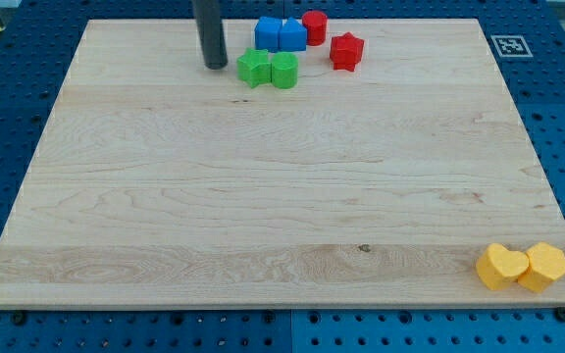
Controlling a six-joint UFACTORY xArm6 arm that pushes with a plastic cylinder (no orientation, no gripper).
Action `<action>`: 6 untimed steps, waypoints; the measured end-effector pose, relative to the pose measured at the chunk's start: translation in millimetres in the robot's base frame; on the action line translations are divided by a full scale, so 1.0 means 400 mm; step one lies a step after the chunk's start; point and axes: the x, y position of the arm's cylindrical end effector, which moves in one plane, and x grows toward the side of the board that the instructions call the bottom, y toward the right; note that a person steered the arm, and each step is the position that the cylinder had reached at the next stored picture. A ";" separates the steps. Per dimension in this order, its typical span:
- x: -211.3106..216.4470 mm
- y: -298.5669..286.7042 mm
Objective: Push the green blocks to the right side of the board
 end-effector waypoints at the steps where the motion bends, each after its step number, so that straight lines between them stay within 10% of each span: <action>1: -0.020 0.059; 6: 0.256 0.499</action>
